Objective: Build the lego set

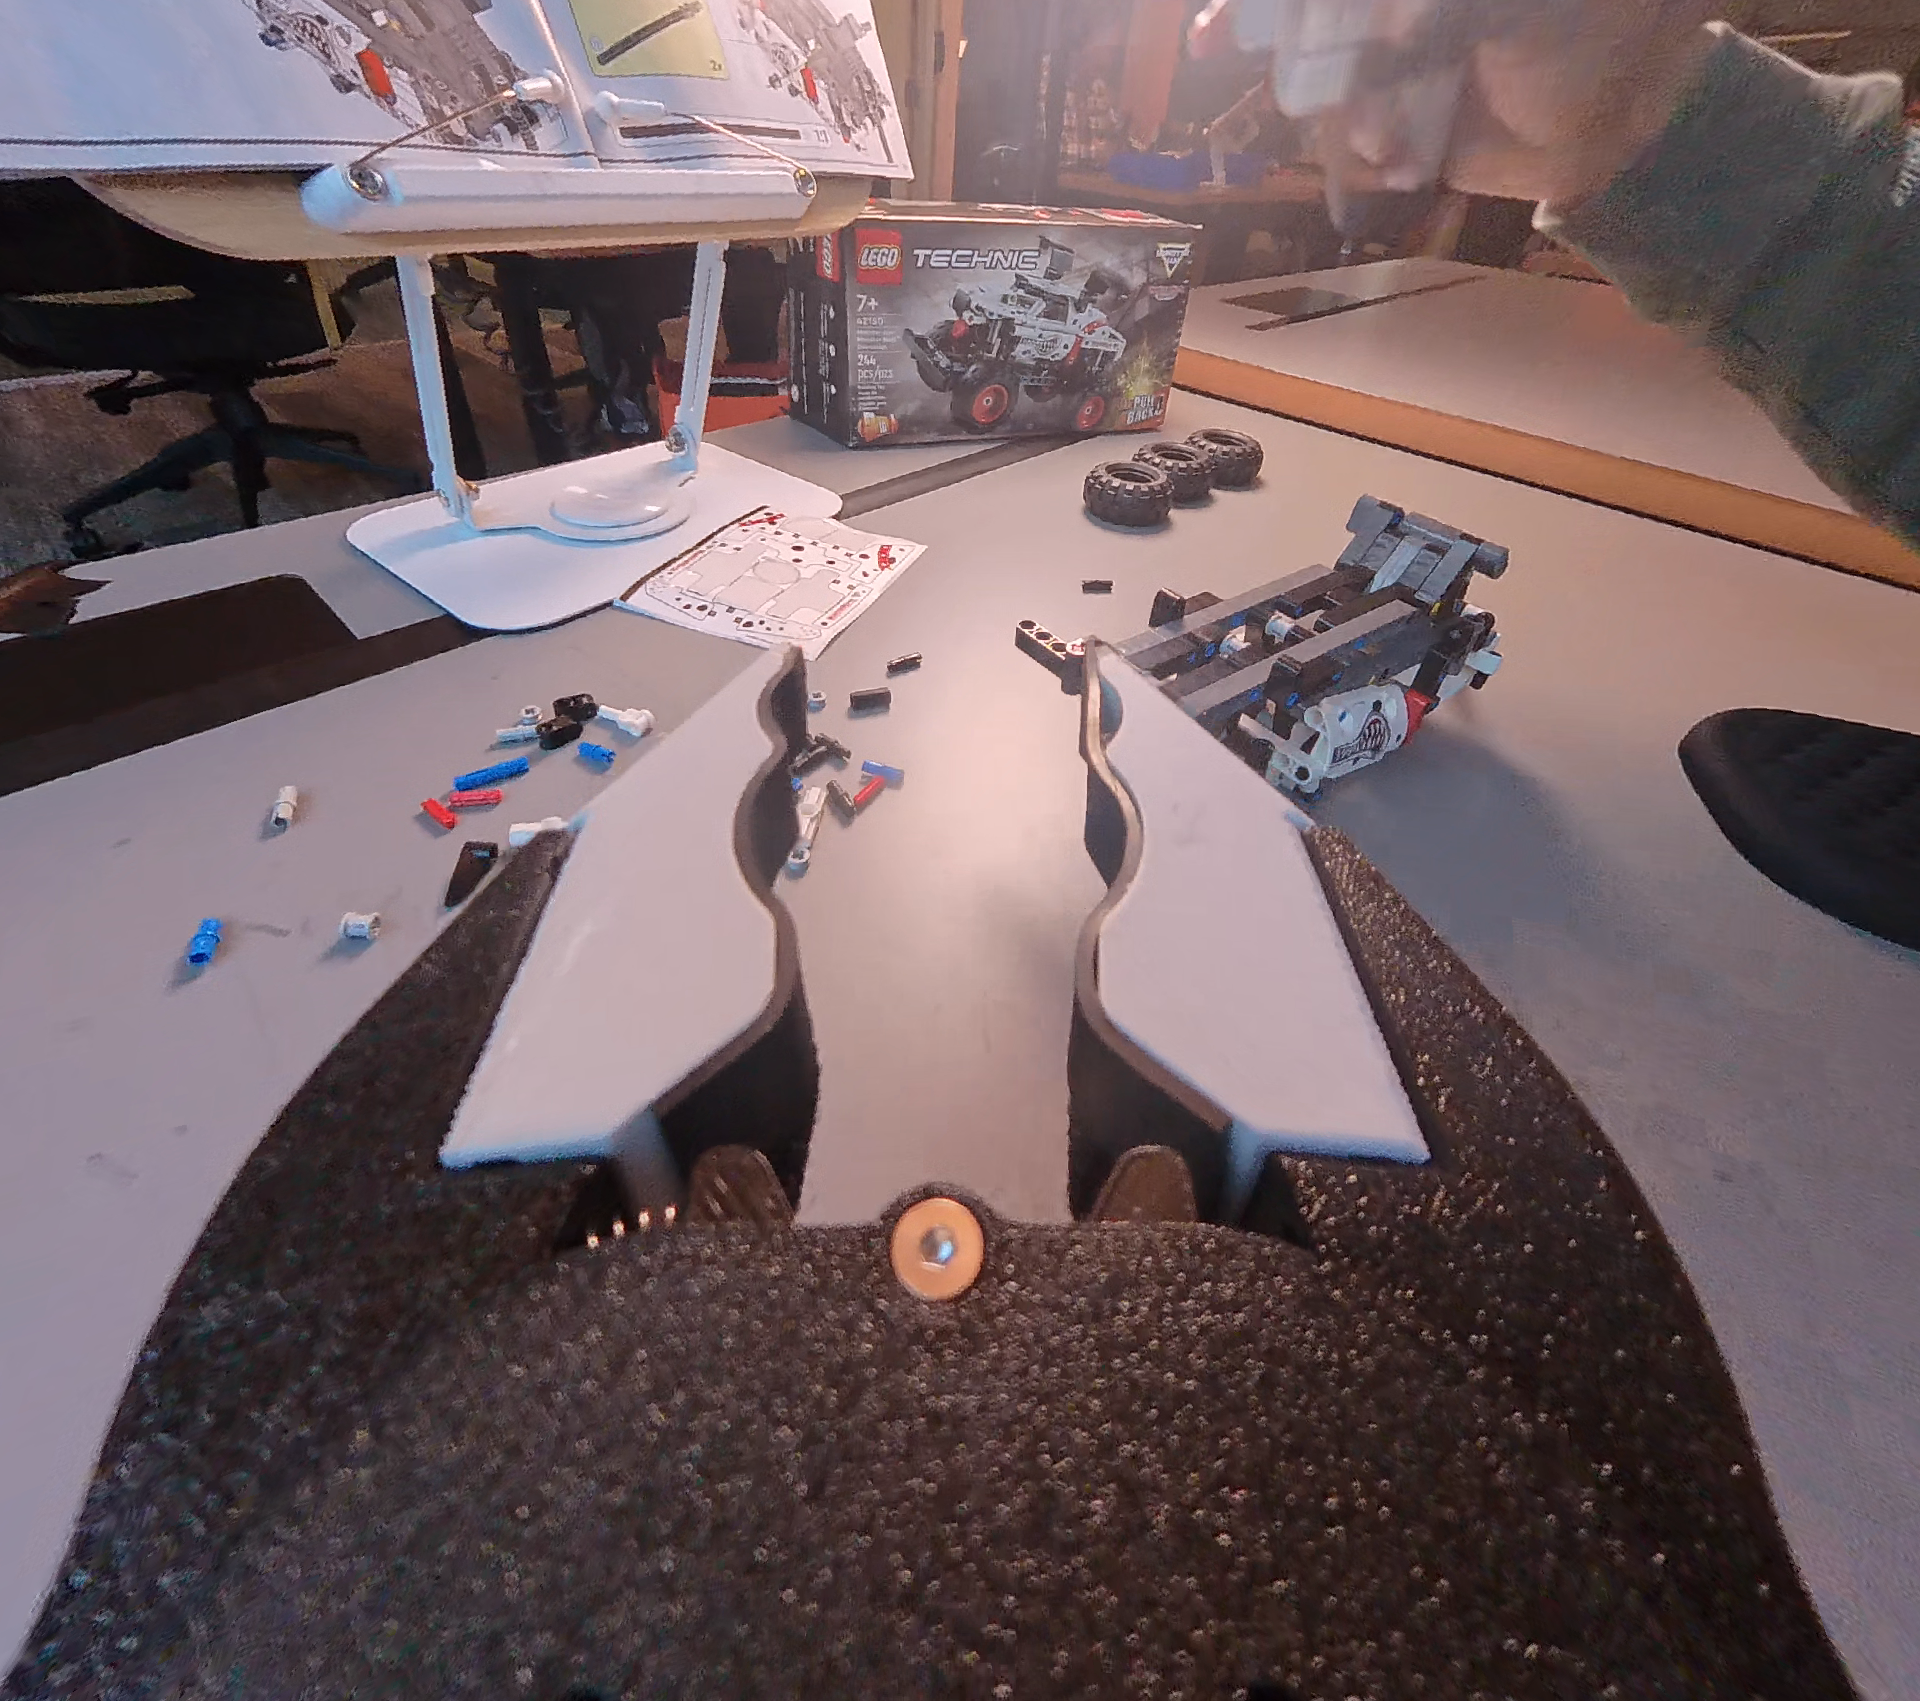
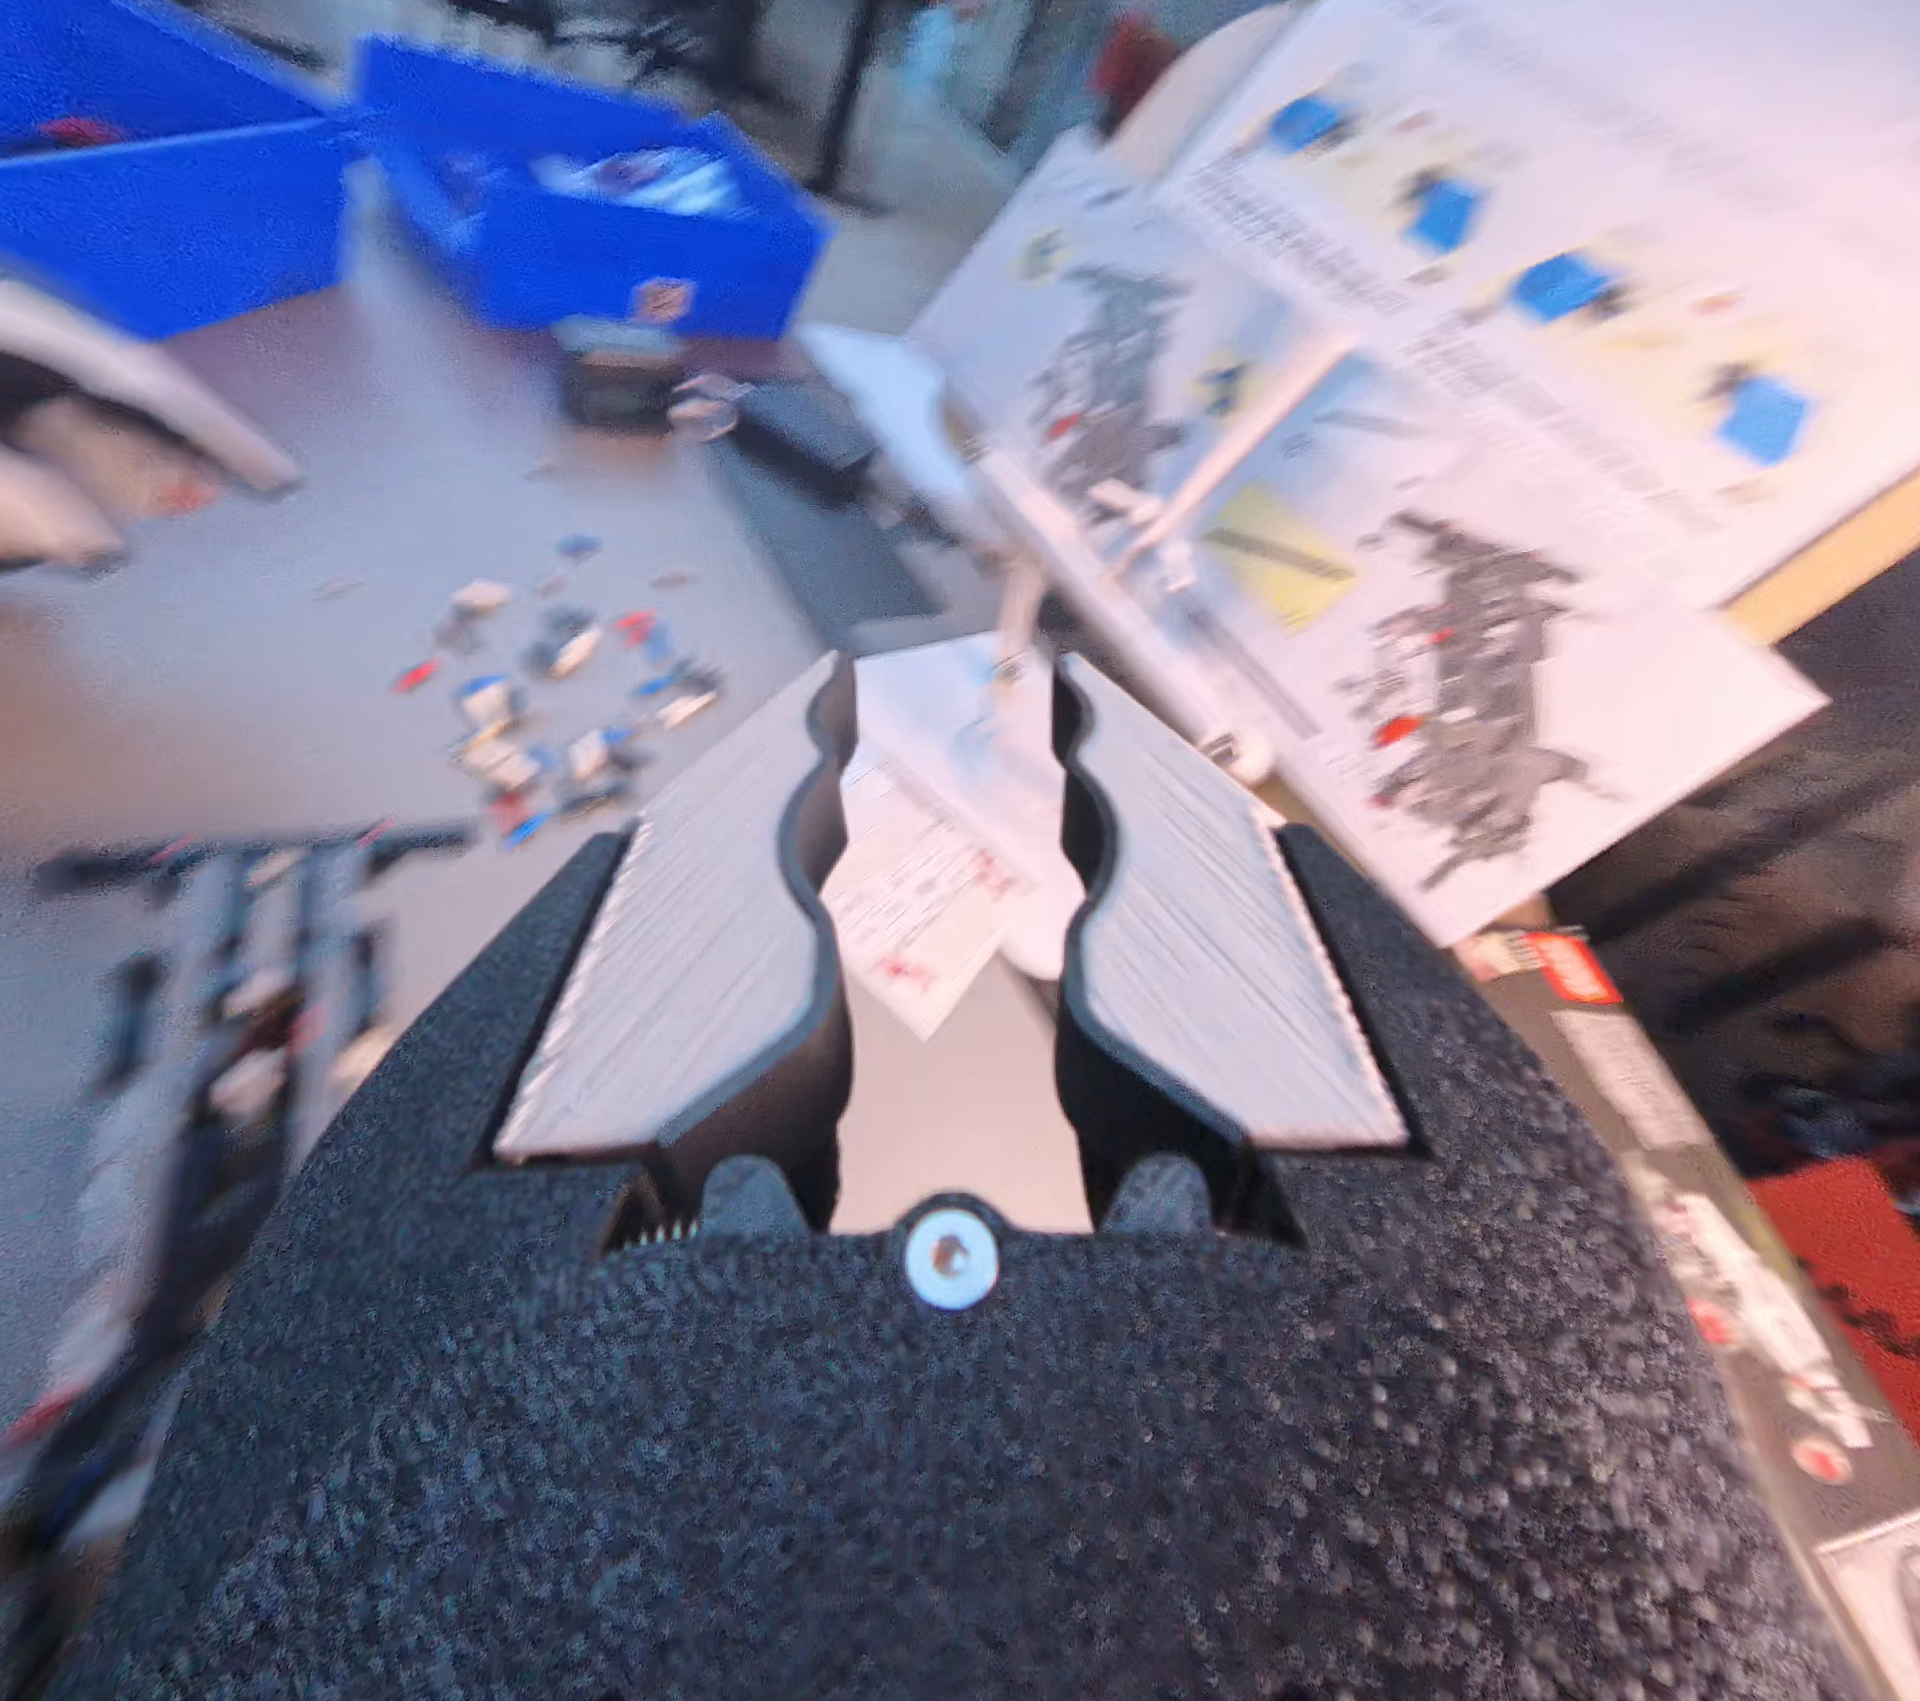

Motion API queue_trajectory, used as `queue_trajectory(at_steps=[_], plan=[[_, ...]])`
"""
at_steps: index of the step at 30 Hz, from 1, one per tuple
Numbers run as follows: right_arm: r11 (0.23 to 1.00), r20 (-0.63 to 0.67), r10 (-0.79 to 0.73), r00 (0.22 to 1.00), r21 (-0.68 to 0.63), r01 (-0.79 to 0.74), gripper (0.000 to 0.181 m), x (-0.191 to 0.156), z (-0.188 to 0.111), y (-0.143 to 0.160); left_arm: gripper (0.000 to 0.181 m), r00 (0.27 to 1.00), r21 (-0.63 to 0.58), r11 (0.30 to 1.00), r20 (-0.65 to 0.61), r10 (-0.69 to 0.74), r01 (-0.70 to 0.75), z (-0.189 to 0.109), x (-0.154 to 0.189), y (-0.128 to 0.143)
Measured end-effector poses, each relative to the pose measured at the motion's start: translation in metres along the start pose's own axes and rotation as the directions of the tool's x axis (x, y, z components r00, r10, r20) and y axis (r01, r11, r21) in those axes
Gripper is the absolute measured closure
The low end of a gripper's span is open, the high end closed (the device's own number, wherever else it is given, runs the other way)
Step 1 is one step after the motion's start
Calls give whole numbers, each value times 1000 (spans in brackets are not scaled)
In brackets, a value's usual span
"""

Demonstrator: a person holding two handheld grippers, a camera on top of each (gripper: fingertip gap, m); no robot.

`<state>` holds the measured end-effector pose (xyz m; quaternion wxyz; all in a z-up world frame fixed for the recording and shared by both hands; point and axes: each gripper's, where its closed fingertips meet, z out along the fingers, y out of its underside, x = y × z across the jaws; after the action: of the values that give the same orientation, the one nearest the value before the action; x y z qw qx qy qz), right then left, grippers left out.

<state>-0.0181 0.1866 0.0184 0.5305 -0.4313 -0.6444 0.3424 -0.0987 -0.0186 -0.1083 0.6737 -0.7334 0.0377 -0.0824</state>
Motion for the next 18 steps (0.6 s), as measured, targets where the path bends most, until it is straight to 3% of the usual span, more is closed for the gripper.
queue_trajectory(at_steps=[3,6,10,14,18], plan=[[994,-244,40,969,109,-14,170,61,47,-18,130,999,-20,999,15,28,-28,-1,0,6],[992,-342,57,938,127,-14,178,97,96,-20,130,999,-25,999,23,35,-35,-2,-1,7],[999,-417,44,908,48,-26,176,126,150,-7,131,999,-44,999,17,28,-28,1,-1,12],[1000,-456,10,890,15,-4,176,137,178,-6,132,1000,-58,998,-1,23,-23,3,1,16],[998,-453,55,890,24,-50,177,141,186,-1,133,1000,-67,998,-9,20,-20,5,2,18]])
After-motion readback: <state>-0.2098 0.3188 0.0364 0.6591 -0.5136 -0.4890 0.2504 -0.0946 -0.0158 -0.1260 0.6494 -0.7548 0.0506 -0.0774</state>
